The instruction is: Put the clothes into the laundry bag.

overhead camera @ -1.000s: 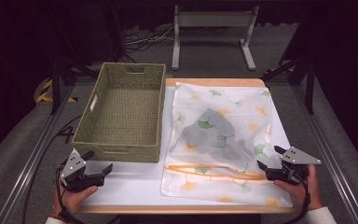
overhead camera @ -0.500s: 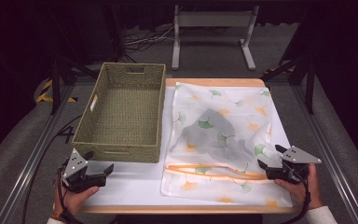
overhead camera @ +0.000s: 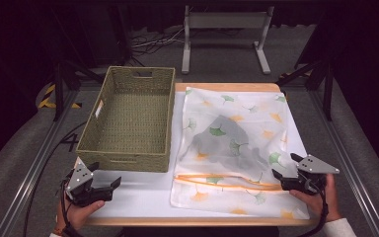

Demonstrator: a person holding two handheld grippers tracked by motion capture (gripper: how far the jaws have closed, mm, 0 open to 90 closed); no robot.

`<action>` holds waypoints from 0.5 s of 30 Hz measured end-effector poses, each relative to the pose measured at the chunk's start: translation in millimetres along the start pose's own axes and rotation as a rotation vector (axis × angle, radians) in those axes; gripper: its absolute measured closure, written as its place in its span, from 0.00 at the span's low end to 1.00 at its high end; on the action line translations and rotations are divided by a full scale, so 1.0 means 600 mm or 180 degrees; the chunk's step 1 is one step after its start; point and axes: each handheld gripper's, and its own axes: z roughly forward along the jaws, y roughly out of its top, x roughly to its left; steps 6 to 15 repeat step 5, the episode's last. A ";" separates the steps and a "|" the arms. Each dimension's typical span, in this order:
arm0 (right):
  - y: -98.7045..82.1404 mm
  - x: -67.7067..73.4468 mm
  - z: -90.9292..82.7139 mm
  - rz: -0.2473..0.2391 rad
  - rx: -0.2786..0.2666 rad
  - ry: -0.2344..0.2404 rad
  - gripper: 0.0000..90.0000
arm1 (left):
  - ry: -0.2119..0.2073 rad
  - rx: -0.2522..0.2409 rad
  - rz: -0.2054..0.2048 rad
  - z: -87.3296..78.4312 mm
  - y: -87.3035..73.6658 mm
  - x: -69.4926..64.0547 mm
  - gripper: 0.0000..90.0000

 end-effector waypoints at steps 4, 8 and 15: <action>0.001 0.001 0.000 -0.0005 0.0002 -0.0011 0.16 | 0.0012 0.0027 0.0019 0.000 -0.001 -0.002 0.08; 0.001 0.001 0.000 -0.0007 -0.0003 -0.0013 0.16 | 0.0019 0.0020 0.0024 -0.001 -0.001 -0.002 0.08; 0.001 0.001 0.000 -0.0007 -0.0003 -0.0013 0.16 | 0.0019 0.0020 0.0024 -0.001 -0.001 -0.002 0.08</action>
